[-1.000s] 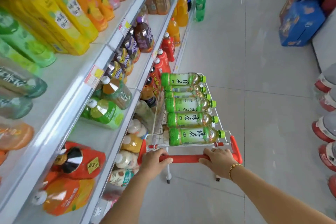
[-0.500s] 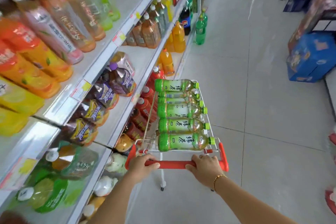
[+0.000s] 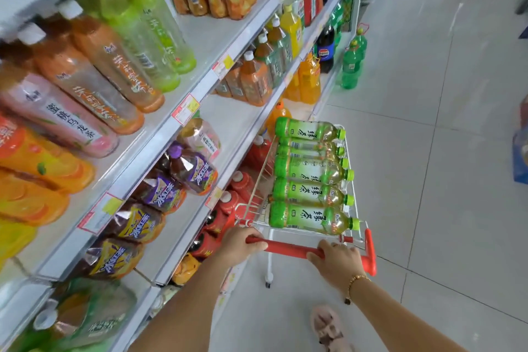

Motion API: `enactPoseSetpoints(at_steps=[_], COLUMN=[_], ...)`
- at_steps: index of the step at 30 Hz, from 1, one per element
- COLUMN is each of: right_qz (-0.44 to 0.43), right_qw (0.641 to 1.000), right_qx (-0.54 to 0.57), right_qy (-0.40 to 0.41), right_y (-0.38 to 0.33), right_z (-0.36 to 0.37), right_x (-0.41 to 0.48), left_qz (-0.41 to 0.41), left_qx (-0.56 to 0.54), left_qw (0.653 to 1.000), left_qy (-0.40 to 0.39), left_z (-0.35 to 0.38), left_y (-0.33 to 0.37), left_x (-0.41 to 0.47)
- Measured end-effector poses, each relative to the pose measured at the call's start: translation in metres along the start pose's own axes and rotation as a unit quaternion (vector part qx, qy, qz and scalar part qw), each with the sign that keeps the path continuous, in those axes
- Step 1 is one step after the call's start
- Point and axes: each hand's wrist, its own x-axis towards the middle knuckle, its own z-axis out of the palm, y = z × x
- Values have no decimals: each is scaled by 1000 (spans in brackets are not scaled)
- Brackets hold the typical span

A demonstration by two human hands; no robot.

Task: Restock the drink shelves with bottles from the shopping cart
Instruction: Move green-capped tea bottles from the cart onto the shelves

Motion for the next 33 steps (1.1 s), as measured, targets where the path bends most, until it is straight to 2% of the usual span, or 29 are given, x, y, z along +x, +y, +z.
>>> enactPoseSetpoints(at_steps=[4, 10, 18, 21, 22, 24, 25, 26, 27, 29, 30, 32, 33], right_qz=[1, 5, -9, 8, 21, 93, 143, 204, 230, 267, 280, 290, 306], right_qw=[1000, 996, 988, 981, 982, 978, 962, 931, 902, 845, 812, 773, 761], right_qx=[0, -7, -24, 9, 23, 133, 208, 293, 361, 458, 503, 546, 553], right_qy=[-13, -88, -150, -195, -188, -134, -105, -79, -51, -62, -97, -142, -144], right_y=[12, 53, 129, 147, 152, 161, 167, 168, 169, 173, 171, 170, 173], right_z=[-30, -87, -169, -202, -212, -223, -230, -237, -243, -250, -260, -272, -274], right_x=[42, 94, 150, 165, 172, 190, 201, 211, 217, 235, 240, 247, 255], left_qz=[-6, -19, -37, -58, -67, -90, -105, -122, -141, -161, -166, -185, -186], left_qx=[0, 2, -5, -2, -4, -12, -26, -43, -59, -57, -53, -82, -111], left_qw=[1000, 999, 999, 998, 998, 996, 994, 991, 985, 972, 968, 969, 972], left_qy=[-13, -28, 14, 5, 1, -8, -22, -47, -83, -165, -182, -141, -88], left_z=[-20, -22, 4, 10, 12, 17, 17, 15, 12, -4, -13, -33, -43], left_y=[23, 57, 133, 161, 171, 192, 204, 214, 223, 241, 249, 261, 267], left_x=[46, 107, 161, 176, 180, 184, 187, 191, 196, 209, 218, 240, 252])
